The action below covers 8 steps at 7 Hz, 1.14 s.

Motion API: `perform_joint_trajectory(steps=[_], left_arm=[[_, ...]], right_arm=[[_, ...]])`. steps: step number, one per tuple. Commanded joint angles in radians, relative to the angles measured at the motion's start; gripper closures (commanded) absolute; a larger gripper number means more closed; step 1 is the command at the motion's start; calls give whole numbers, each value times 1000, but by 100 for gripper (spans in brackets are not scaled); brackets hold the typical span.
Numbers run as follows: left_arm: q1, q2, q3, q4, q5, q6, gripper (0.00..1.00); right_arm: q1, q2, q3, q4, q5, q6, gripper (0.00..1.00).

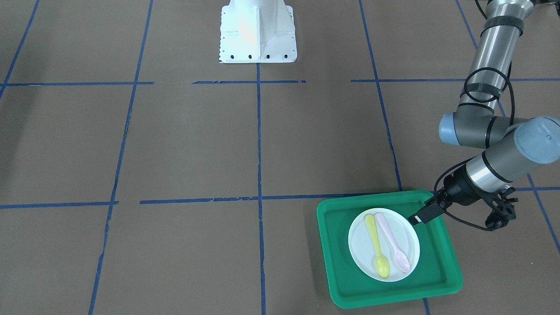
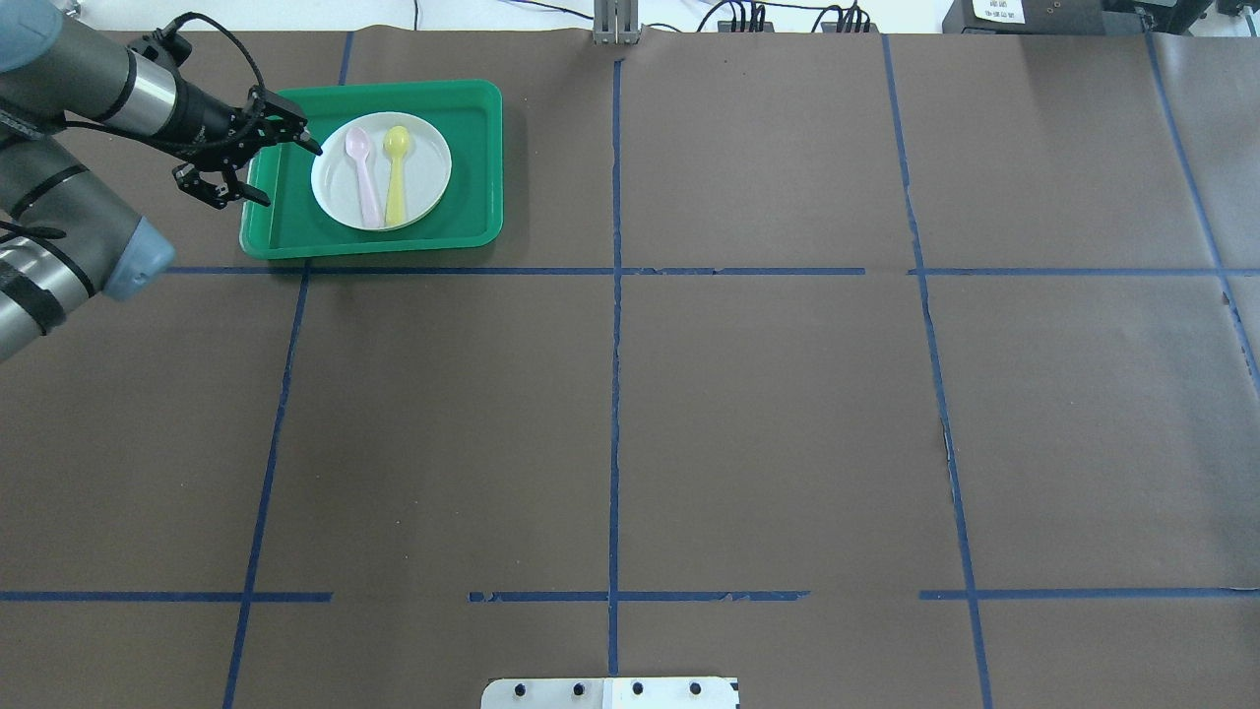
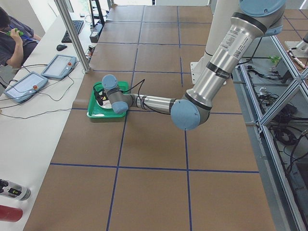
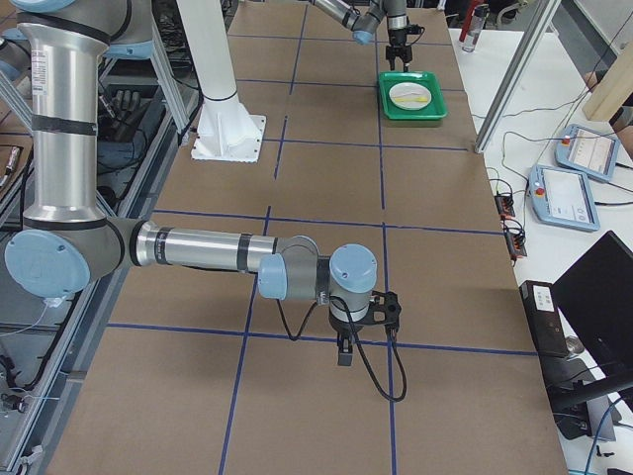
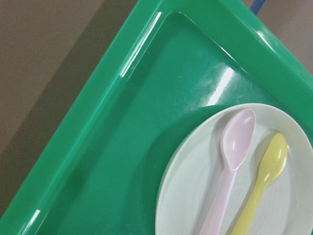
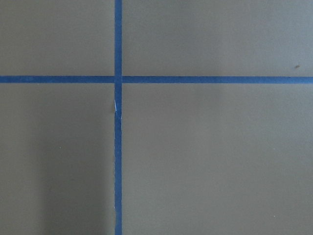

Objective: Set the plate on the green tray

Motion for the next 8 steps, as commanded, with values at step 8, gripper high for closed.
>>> perform_joint_trajectory(steps=[8], left_arm=[[-246, 313, -647, 821, 50, 1314, 0]], right_arm=[[0, 0, 0, 1, 0, 0, 0]])
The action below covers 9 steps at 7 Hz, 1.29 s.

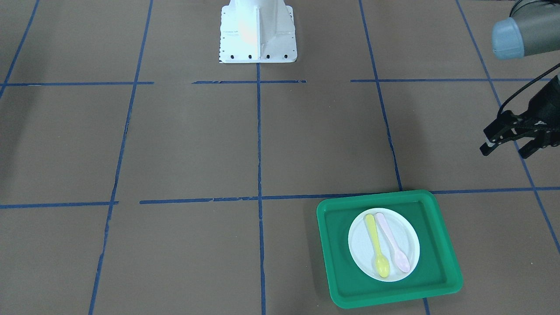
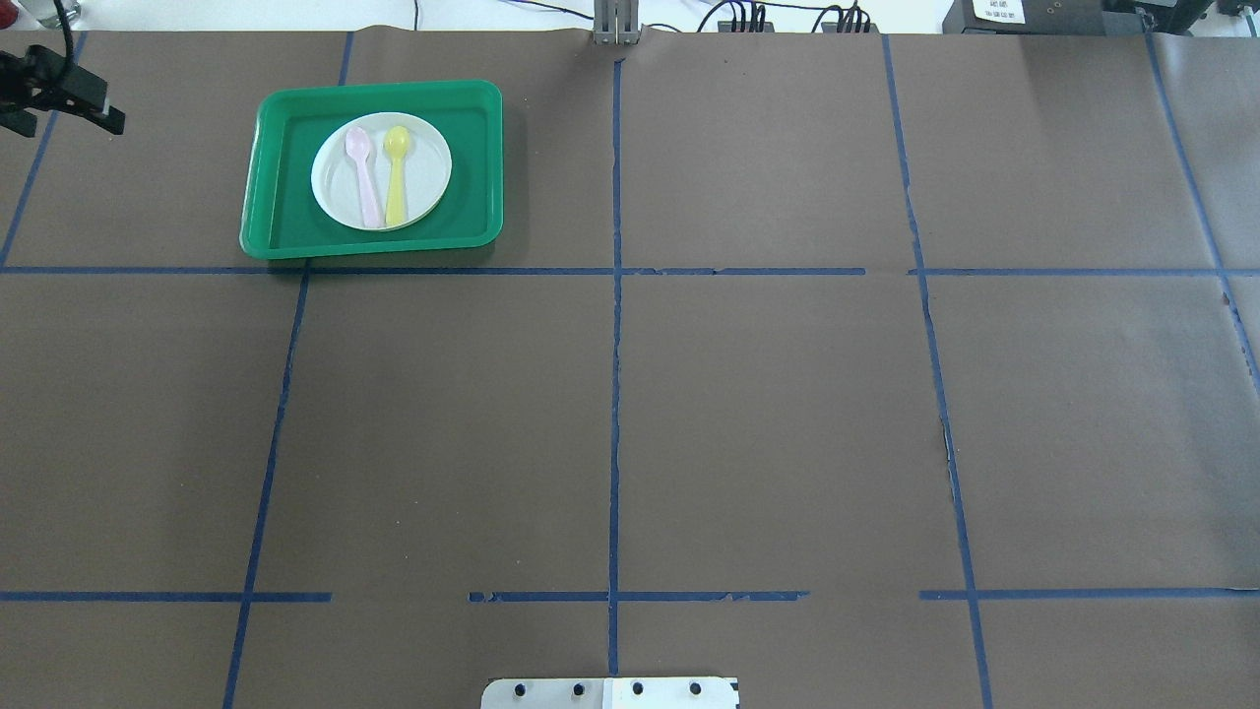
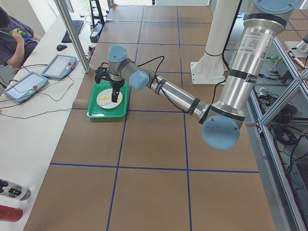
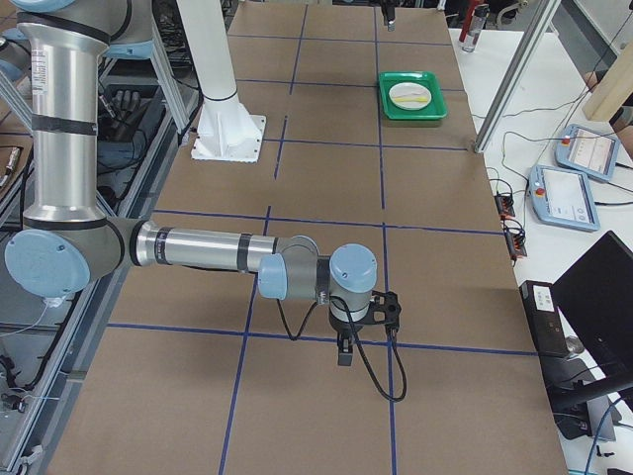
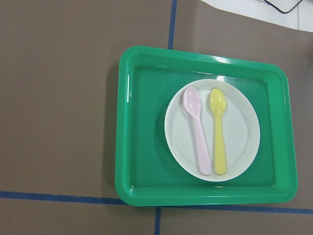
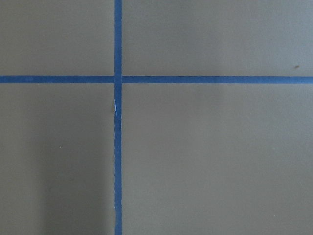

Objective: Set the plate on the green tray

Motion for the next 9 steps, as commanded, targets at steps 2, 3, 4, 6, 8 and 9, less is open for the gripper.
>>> perform_joint_trajectory(steps=[2, 3, 4, 6, 8, 9], left_arm=[[-127, 152, 24, 33, -12, 515, 0], [-173, 186, 60, 36, -13, 605, 0], [-207, 224, 71, 42, -13, 612, 0], [-246, 376, 79, 39, -81, 603, 0], [-299, 451, 84, 45, -86, 599, 0], [-307, 450, 70, 103, -84, 599, 0]], right_arm=[[0, 0, 0, -1, 0, 0, 0], [0, 0, 0, -1, 0, 0, 0], [0, 0, 0, 1, 0, 0, 0], [0, 0, -1, -1, 0, -1, 0], [0, 0, -1, -1, 0, -1, 0], [0, 0, 0, -1, 0, 0, 0]])
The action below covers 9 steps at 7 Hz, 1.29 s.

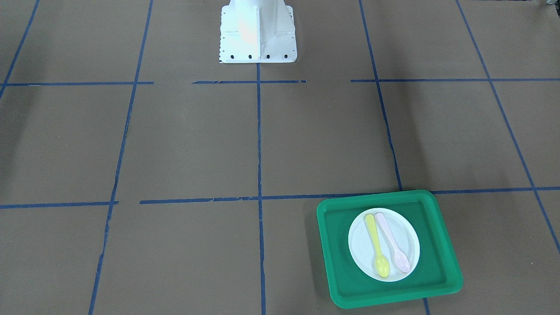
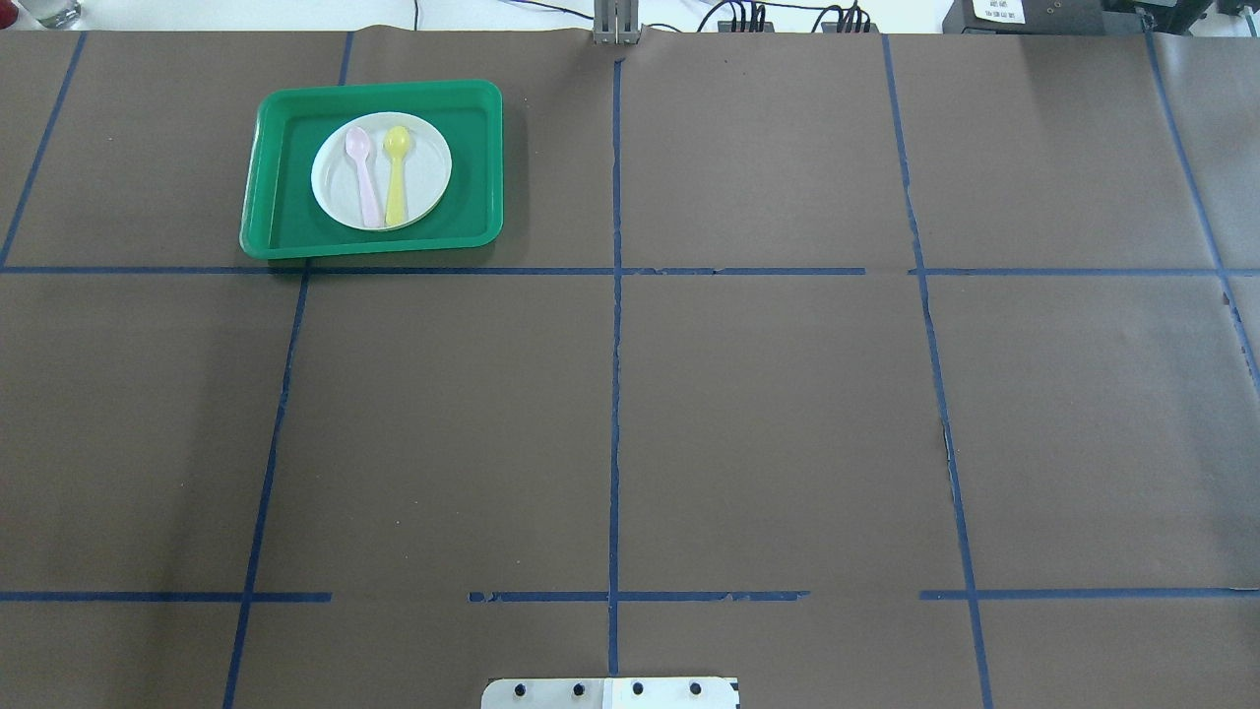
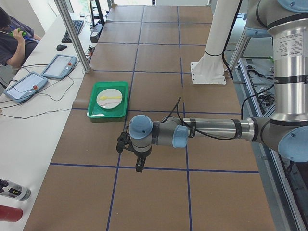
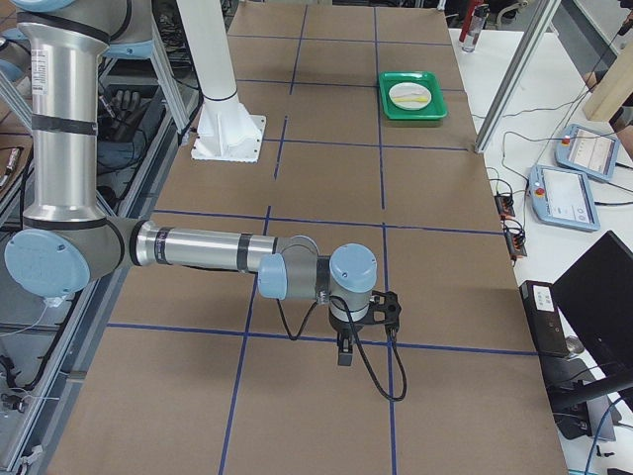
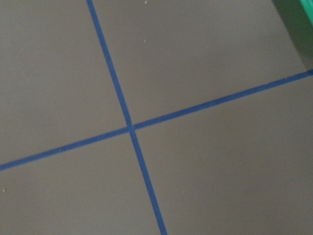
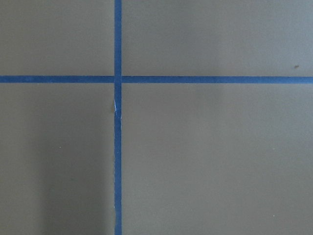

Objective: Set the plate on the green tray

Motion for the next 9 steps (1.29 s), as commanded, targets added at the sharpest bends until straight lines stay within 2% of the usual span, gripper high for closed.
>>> perform_joint_trajectory(steps=[1, 2, 4, 5, 9], left_arm=[[-31, 3, -34, 124, 7, -1, 0], [-32, 0, -46, 126, 9, -1, 0], [-42, -27, -42, 126, 73, 4, 0], [-43, -55, -22, 125, 76, 5, 0], [-45, -55, 9, 129, 63, 2, 0]], right_arm=[[0, 0, 1, 0, 0, 1, 0], [0, 0, 1, 0, 0, 1, 0], [0, 0, 1, 0, 0, 1, 0], [0, 0, 1, 0, 0, 1, 0], [0, 0, 1, 0, 0, 1, 0]])
